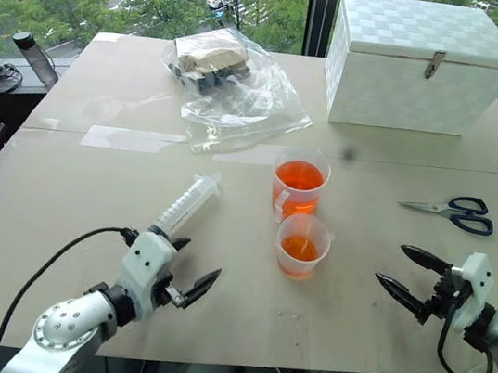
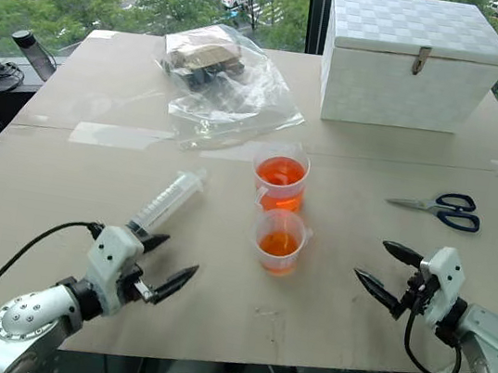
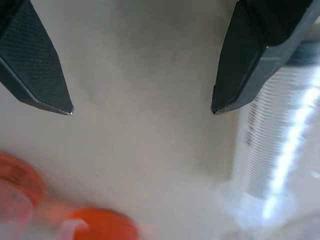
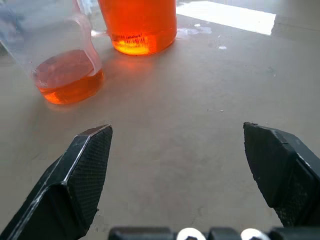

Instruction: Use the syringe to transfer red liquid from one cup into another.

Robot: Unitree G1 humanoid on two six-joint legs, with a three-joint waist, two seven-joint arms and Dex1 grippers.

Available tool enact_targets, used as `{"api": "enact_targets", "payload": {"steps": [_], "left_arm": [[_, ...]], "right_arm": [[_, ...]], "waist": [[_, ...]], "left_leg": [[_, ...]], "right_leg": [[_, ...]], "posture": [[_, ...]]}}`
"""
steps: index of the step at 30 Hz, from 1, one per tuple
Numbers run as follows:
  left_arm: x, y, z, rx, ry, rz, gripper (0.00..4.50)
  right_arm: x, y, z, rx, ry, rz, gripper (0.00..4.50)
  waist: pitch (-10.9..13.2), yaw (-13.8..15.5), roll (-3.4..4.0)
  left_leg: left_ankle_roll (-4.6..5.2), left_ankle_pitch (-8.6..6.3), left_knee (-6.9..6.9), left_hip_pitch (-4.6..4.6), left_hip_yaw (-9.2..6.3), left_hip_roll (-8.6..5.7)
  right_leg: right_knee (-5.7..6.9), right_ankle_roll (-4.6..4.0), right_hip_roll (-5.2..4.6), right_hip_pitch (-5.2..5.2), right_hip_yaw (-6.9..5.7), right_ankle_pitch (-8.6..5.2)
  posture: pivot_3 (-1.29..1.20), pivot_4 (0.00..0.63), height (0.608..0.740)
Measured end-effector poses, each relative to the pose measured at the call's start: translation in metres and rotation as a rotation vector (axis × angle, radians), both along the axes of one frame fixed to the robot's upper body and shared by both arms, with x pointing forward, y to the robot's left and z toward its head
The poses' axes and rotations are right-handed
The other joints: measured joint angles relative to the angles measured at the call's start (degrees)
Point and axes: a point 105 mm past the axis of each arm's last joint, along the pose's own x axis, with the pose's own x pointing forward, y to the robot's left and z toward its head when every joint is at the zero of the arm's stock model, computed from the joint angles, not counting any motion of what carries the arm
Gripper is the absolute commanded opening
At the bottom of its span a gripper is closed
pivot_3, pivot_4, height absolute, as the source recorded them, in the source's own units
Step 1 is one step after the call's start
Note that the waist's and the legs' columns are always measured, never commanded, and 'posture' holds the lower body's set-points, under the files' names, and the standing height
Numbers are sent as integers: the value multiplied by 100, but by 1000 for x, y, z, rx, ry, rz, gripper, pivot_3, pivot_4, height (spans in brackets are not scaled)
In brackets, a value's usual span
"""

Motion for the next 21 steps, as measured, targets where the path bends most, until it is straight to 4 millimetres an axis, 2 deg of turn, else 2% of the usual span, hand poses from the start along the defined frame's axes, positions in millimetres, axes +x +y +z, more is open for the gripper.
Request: {"api": "enact_targets", "payload": {"steps": [4, 7, 8, 9, 15, 21], "left_arm": [[17, 10, 28, 27, 24, 16, 4500], [35, 25, 57, 83, 19, 59, 4500], [43, 29, 68, 106, 53, 61, 4500], [45, 30, 73, 110, 59, 64, 4500], [67, 45, 83, 78, 364, 152, 4500], [86, 29, 88, 149, 531, 71, 4500]], "right_arm": [[0, 6, 29, 10, -10, 102, 4416], [3, 23, 63, 19, -59, 205, 4416], [5, 33, 84, 33, -94, 257, 4416], [4, 39, 94, 32, -118, 284, 4416], [1, 71, 127, -7, -161, 422, 4416], [-8, 102, 149, 37, -180, 561, 4416]], "waist": [[3, -4, 2], [12, -24, -10], [19, -32, -16], [18, -32, -17], [69, 2, -91], [87, -6, -118]], "left_leg": [[0, 0, 3, 0, -2, 0], [0, 1, 7, 1, -9, 0], [0, 1, 7, 0, -9, 0], [0, 1, 7, 0, -9, 0], [-25, 15, 11, -12, -20, -3], [-35, 21, 9, -19, -18, -5]], "right_leg": [[10, 1, 2, -1, -3, 0], [15, 2, 8, 1, -7, 1], [14, 3, 11, -1, -7, 2], [10, 3, 12, -1, -7, 2], [15, 7, 22, -7, -18, 1], [9, 8, 19, -15, -13, 1]], "posture": [[0, 150, 740], [0, 150, 740], [0, 150, 740], [0, 150, 740], [0, 150, 740], [0, 150, 740]]}}
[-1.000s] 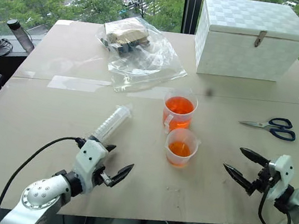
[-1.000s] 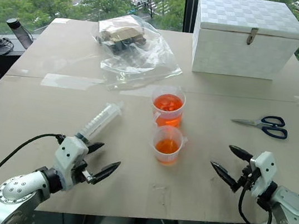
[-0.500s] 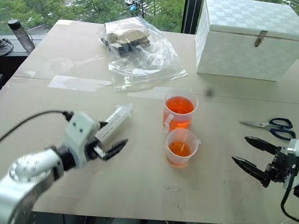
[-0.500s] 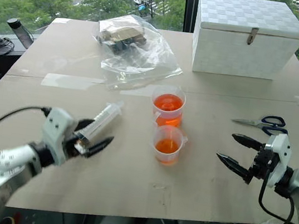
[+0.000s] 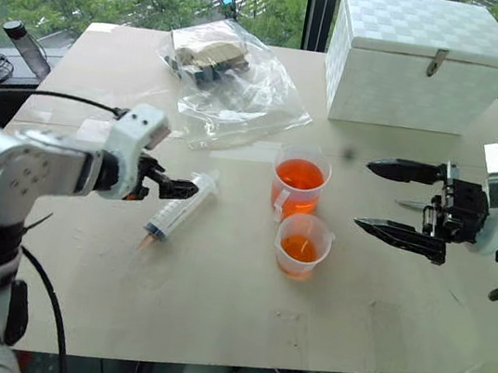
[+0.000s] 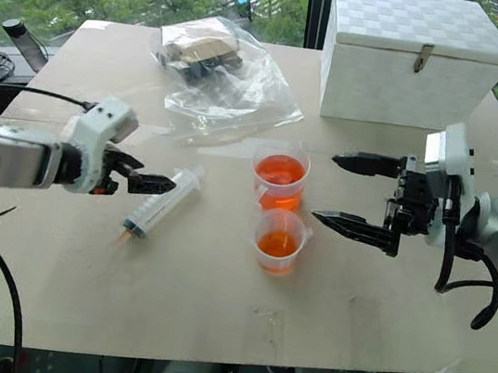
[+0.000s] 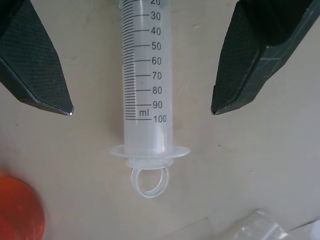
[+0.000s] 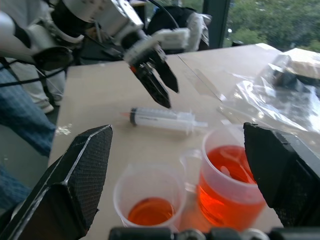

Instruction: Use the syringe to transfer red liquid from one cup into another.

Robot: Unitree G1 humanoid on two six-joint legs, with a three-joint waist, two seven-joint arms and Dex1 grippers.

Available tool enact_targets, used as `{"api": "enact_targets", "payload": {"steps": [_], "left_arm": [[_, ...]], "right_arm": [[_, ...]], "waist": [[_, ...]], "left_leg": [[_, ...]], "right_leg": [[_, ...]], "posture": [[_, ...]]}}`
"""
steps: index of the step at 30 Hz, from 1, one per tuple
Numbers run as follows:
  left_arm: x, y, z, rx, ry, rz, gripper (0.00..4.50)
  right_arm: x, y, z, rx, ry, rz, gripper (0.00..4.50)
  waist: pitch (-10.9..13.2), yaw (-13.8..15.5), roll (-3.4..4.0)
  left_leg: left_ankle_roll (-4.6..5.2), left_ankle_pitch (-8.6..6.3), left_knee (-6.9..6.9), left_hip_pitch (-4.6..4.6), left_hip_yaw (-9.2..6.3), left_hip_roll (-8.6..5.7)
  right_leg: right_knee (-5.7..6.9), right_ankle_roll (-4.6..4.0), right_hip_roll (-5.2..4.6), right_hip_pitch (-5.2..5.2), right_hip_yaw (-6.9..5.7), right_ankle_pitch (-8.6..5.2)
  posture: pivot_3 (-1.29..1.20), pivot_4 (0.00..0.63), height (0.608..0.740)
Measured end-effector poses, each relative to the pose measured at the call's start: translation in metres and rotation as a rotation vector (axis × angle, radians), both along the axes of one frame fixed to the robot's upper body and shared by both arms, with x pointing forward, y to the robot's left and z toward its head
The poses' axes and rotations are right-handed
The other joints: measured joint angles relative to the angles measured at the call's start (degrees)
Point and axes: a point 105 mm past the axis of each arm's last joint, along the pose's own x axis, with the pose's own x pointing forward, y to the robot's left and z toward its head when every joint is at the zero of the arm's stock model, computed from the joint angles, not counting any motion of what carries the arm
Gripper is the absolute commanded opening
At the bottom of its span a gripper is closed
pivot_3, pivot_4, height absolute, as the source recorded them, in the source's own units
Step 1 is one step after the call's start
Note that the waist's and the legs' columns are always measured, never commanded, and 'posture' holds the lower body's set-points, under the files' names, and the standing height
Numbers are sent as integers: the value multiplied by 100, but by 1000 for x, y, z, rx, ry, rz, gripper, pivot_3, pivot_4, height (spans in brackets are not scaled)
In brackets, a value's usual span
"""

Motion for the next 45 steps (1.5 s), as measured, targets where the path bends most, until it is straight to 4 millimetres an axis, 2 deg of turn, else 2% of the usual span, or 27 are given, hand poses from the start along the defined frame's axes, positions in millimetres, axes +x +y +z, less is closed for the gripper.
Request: {"api": "enact_targets", "payload": {"steps": [5, 12, 20, 23, 27, 31, 38, 39, 45], "left_arm": [[3, -8, -1, 88, 154, -76, 4500], [-2, -5, -21, 172, 315, -94, 4500], [4, -2, -28, 210, 363, -76, 4500], [6, -1, -28, 211, 365, -65, 4500], [8, -3, -32, 209, 380, -69, 4500], [7, -3, -33, 209, 389, -73, 4500], [9, -2, -34, 202, 392, -60, 1526], [9, -2, -33, 201, 391, -59, 1374], [18, -2, -21, 178, 317, -38, 1373]], "right_arm": [[-3, 15, -1, -2, 13, 69, 4416], [-5, 19, -7, -72, 11, 68, 4416], [-3, 15, -12, -163, 21, -19, 4416], [-4, 16, -9, -180, 37, -28, 4416], [6, 17, 1, -197, 15, -123, 4416], [8, 18, 0, -201, 48, -147, 4416], [9, 20, 2, -198, 50, -163, 4500], [9, 20, 3, -197, 49, -163, 4500], [9, 21, 3, -195, 48, -163, 4500]], "waist": [[3, -12, -8], [5, -19, -6], [5, 4, -8], [5, -18, -8], [5, -36, -8], [6, -35, -9], [6, -34, -9], [6, -34, -9], [6, -30, -9]], "left_leg": [[-13, 9, 20, -84, 3, -1], [-12, 10, 20, -88, 6, -2], [-10, 9, 40, -88, 4, -2], [-10, 9, 42, -87, 5, -2], [-10, 9, 43, -87, 5, -2], [-10, 9, 45, -88, 5, -2], [-9, 9, 54, -88, 5, -2], [-9, 9, 56, -88, 5, -2], [-9, 8, 66, -89, 5, -2]], "right_leg": [[25, 1, 2, -88, 7, 1], [21, 2, 6, -90, 4, 1], [42, 2, 10, -88, 2, 1], [44, 2, 10, -88, 5, 1], [52, 2, 10, -91, 5, 0], [53, 2, 9, -91, 6, 0], [63, 3, 9, -91, 6, 0], [64, 3, 9, -91, 6, 0], [73, 3, 9, -91, 6, 0]], "posture": [[0, 150, 740], [0, 150, 740], [0, 150, 740], [0, 150, 740], [0, 150, 740], [0, 150, 740], [0, 150, 740], [0, 150, 740], [0, 150, 740]]}}
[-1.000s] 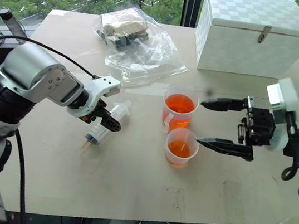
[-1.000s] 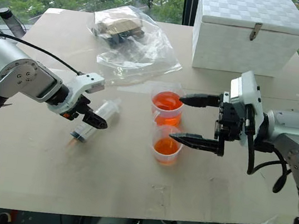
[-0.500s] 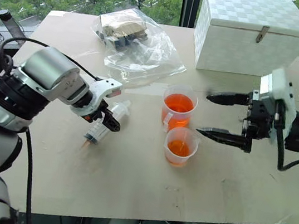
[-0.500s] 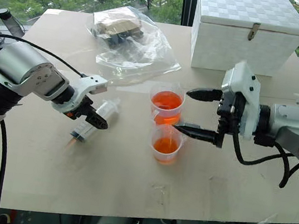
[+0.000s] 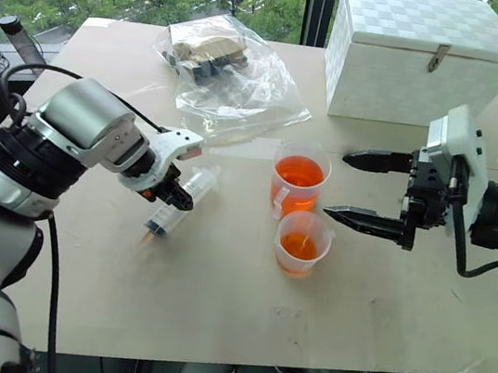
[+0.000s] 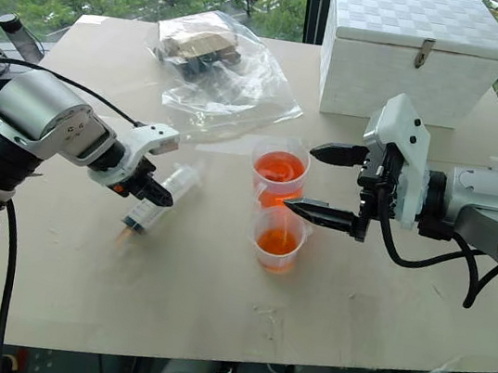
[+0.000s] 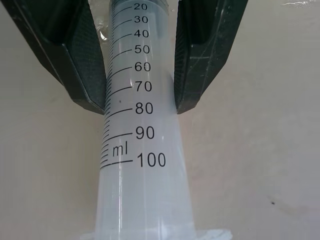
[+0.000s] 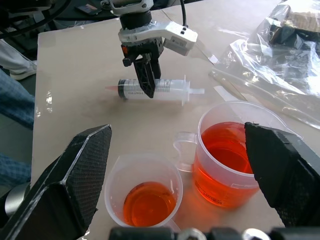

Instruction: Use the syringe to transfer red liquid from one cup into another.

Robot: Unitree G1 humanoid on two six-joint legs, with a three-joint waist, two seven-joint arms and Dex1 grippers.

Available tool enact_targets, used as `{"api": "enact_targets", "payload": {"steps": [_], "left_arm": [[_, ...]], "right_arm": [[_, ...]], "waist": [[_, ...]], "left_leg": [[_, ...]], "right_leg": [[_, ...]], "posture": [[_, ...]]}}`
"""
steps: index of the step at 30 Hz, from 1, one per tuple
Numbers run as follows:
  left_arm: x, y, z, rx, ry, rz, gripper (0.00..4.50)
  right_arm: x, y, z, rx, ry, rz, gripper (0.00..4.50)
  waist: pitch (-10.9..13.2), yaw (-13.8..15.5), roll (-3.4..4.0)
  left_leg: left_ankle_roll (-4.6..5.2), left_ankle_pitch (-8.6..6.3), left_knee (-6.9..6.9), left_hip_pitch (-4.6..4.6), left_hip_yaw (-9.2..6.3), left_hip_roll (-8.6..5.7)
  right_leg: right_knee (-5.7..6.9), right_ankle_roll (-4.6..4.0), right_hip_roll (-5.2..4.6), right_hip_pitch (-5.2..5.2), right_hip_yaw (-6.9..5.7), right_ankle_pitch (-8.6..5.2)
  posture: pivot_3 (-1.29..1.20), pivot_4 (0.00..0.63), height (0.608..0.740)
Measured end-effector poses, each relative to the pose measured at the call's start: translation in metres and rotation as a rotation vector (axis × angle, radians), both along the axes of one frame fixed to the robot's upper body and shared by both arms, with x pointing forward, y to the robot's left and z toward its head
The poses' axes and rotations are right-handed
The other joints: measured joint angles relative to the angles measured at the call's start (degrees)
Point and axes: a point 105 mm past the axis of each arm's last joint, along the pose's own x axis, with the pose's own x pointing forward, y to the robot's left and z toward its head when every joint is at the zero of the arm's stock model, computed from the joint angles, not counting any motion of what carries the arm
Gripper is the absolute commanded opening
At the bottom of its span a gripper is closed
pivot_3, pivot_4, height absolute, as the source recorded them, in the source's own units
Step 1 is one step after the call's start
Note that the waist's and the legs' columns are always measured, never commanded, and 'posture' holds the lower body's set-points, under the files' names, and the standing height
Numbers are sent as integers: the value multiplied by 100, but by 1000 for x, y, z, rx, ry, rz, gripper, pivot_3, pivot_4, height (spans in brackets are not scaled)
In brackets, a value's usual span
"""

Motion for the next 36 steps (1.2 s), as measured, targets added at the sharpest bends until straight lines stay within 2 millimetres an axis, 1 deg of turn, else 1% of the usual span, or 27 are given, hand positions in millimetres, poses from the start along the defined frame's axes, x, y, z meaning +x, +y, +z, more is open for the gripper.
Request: {"api": "enact_targets", "payload": {"steps": [2, 4, 6, 7, 9, 11, 12, 13, 15, 16, 17, 20, 23, 26, 29, 33, 34, 36], "left_arm": [[8, -6, 13, -56, -80, -5, 1373], [20, -15, 38, -158, -224, -26, 1373], [24, -18, 62, -261, -319, -26, 1373], [24, -20, 74, -312, -357, -31, 1373], [26, -26, 103, -450, -488, -87, 1373], [24, -31, 128, -536, -608, -152, 1373], [24, -34, 140, -577, -682, -190, 1373], [23, -43, 154, -622, -781, -262, 1373], [20, -53, 161, -657, -854, -329, 1373], [19, -60, 162, -684, -890, -361, 1373], [16, -71, 160, -725, -912, -406, 1373], [12, -91, 148, -796, -949, -483, 1373], [13, -106, 141, -817, -1007, -519, 1373], [10, -119, 134, -816, -1069, -552, 1373], [1, -133, 119, -777, -1098, -616, 1373], [-2, -140, 101, -728, -1105, -632, 1373], [-2, -142, 93, -695, -1102, -640, 1373], [-1, -143, 84, -654, -1101, -636, 1373]], "right_arm": [[0, 1, 1, 15, 9, -2, 4500], [1, 2, 5, 69, 35, -6, 4500], [3, 2, 13, 120, 45, -13, 4500], [4, 1, 18, 140, 41, -24, 4500], [12, 0, 34, 214, 21, -48, 4500], [18, -1, 47, 265, 5, -73, 4500], [24, -2, 54, 305, -3, -84, 4500], [32, -3, 65, 353, -18, -104, 4500], [40, -5, 72, 390, -38, -127, 4500], [45, -7, 75, 410, -53, -142, 4500], [53, -11, 76, 424, -71, -169, 4500], [71, -12, 67, 426, -89, -213, 4500], [81, -14, 64, 443, -106, -241, 4500], [86, -16, 67, 455, -130, -261, 4500], [89, -17, 73, 476, -149, -271, 4500], [86, -15, 82, 507, -163, -254, 4500], [86, -15, 82, 509, -160, -248, 4500], [84, -14, 82, 496, -164, -231, 4500]], "waist": [[0, 8, 0], [5, 16, -9], [5, 4, -8], [5, 0, -9], [6, -28, -10], [6, -51, -10], [6, -64, -10], [5, -65, -10], [5, -58, -10], [4, -56, -10], [3, -47, -11], [4, -84, -10], [4, -102, -10], [4, -111, -10], [4, -112, -9], [3, -110, -8], [3, -110, -8], [3, -108, -8]], "left_leg": [[0, 0, 2, 0, -1, 0], [0, 0, 8, -3, -4, 2], [0, 0, 9, -3, 0, 1], [0, 0, 9, -3, -1, 1], [-1, 1, 9, -2, 0, 2], [-2, 1, 9, 0, 0, 2], [-2, 1, 9, 0, 2, 2], [-2, 1, 10, 2, 4, 1], [-2, 1, 11, 0, 5, 1], [-2, 1, 11, 0, 6, 1], [-1, 1, 13, -2, 6, 0], [-2, 1, 12, -3, 11, 1], [-2, 1, 10, -3, 11, 1], [-2, 1, 8, -3, 12, 1], [-2, 1, 7, -3, 11, 2], [-1, 1, 7, 0, 11, 2], [-1, 1, 7, 0, 12, 2], [-1, 0, 7, 0, 11, 2]], "right_leg": [[1, 0, -2, 0, 0, 0], [3, 0, -3, 0, -3, 0], [4, 0, -5, 0, 0, 0], [4, 0, -5, 0, -2, 0], [5, 0, -5, -2, -2, 0], [9, 0, -6, -1, -2, 0], [9, 0, -6, -1, -1, 0], [10, 0, -7, 0, -1, 0], [12, 0, -8, 0, -1, 0], [15, 1, -8, 2, 0, 0], [20, 1, -8, 2, -1, 1], [25, 2, -6, -1, 4, 1], [27, 2, -5, -2, 3, 1], [27, 2, -5, -1, 5, 1], [26, 2, -5, -1, 5, 1], [25, 2, -5, -1, 6, 1], [25, 2, -5, -1, 6, 1], [24, 2, -5, -1, 5, 1]], "posture": [[0, 150, 740], [0, 150, 740], [0, 150, 740], [0, 150, 740], [0, 150, 740], [0, 150, 740], [0, 150, 740], [0, 150, 740], [0, 150, 740], [0, 150, 740], [0, 150, 740], [0, 150, 740], [0, 150, 740], [0, 150, 740], [0, 150, 740], [0, 150, 740], [0, 150, 740], [0, 150, 740]]}}
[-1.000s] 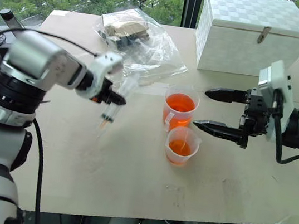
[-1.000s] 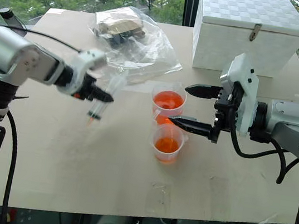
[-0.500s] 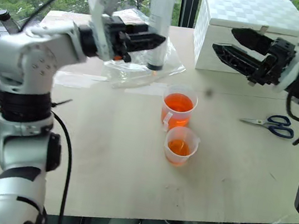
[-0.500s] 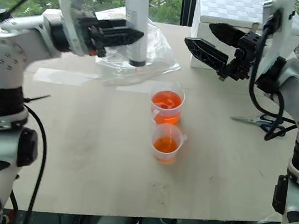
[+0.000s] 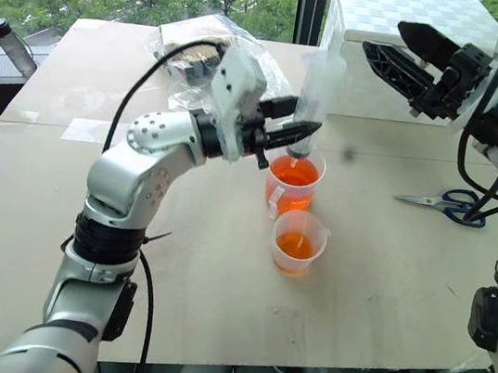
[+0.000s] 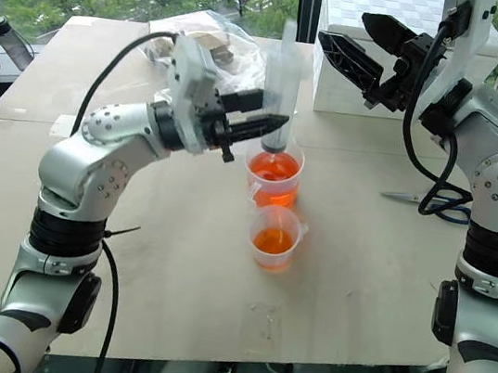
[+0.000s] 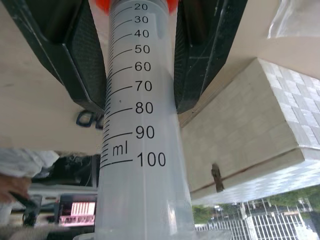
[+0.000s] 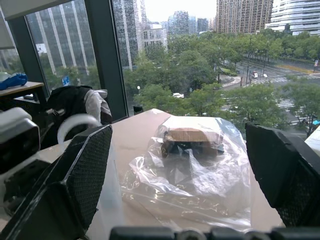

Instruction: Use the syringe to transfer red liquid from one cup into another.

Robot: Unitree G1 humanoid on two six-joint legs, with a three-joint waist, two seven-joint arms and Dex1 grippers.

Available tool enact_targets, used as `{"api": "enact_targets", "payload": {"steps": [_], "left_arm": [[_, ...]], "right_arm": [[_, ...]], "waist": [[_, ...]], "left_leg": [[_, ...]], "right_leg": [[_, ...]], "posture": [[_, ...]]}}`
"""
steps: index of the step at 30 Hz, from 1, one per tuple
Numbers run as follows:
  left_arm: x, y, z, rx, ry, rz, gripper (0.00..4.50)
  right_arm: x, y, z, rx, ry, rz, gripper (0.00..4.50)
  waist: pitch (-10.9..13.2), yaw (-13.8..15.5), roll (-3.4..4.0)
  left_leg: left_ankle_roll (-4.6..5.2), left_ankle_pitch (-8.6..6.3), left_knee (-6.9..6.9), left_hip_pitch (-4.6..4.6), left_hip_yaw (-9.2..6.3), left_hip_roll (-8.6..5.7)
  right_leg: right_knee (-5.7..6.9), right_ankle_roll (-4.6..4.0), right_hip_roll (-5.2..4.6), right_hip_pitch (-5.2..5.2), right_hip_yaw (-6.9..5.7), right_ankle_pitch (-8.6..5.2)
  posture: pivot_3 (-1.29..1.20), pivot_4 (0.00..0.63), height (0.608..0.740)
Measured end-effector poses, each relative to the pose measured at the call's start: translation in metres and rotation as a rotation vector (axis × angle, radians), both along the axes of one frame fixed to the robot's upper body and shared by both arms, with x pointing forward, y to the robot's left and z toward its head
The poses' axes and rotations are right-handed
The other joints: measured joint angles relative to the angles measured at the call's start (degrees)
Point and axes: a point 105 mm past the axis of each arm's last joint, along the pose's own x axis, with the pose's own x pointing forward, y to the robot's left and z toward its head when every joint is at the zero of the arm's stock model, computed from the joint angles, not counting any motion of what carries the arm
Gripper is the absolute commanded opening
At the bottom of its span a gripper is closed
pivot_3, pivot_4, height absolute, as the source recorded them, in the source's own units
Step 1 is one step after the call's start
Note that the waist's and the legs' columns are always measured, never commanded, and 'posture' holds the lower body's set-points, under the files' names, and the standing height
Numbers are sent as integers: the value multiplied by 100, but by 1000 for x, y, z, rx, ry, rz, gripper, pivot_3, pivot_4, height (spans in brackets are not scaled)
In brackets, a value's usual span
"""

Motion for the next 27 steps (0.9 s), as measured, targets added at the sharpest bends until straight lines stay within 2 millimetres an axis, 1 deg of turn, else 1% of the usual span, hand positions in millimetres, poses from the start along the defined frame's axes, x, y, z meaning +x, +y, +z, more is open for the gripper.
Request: {"api": "enact_targets", "payload": {"steps": [3, 7, 11, 14, 17, 20, 23, 25, 27], "left_arm": [[3, -2, -7, 24, -27, 44, 1373], [2, -8, -9, -9, -22, 30, 1373], [6, -7, -14, -4, -5, 30, 1373], [8, -5, -17, 1, -5, 25, 1373], [10, -4, -19, 1, 2, 22, 1373], [9, -5, -19, -2, -6, 16, 1373], [9, -5, -17, -41, 2, 12, 1373], [9, -5, -17, -43, 3, 8, 1373], [8, -5, -17, -41, 6, 5, 1373]], "right_arm": [[-3, 3, -1, -28, -16, 12, 4500], [-1, 7, -8, -82, -16, 9, 4500], [2, 5, -14, -137, -18, -8, 4500], [1, 6, -17, -136, -1, 14, 4500], [-8, 12, -19, -99, 51, 107, 4500], [-20, 15, -21, -87, 82, 196, 4500], [-37, 18, -33, -115, 131, 303, 4500], [-42, 21, -37, -122, 150, 335, 4500], [-44, 22, -37, -121, 151, 349, 4500]], "waist": [[0, 12, 0], [0, 8, 0], [0, 7, 1], [-1, 7, 1], [0, 7, 1], [0, 15, 1], [0, 33, 1], [0, 23, 1], [-1, 6, 1]], "left_leg": [[0, 0, 0, 0, -1, 0], [1, 0, 0, 0, 0, 0], [0, 0, 0, 0, -1, 0], [0, 0, 0, 0, -1, 0], [0, 0, 0, 0, -1, 0], [1, -1, 0, -1, -3, 0], [3, -2, 0, -1, -6, 0], [3, -2, 1, 0, -5, 0], [3, -2, 1, 3, -5, 0]], "right_leg": [[1, 0, 0, 0, 0, 0], [0, 0, 0, 0, 0, 0], [0, 0, 0, 0, -1, 0], [0, 0, 0, 0, -1, 0], [0, 0, 0, 0, -1, 0], [0, 0, -1, 2, -3, 0], [-3, 0, -3, 5, -5, 0], [-4, 0, -3, 5, -4, 0], [-4, 0, -2, 4, -3, 0]], "posture": [[0, 150, 740], [0, 150, 740], [0, 150, 740], [0, 150, 740], [0, 150, 740], [0, 150, 740], [0, 150, 740], [0, 150, 740], [0, 150, 740]]}}
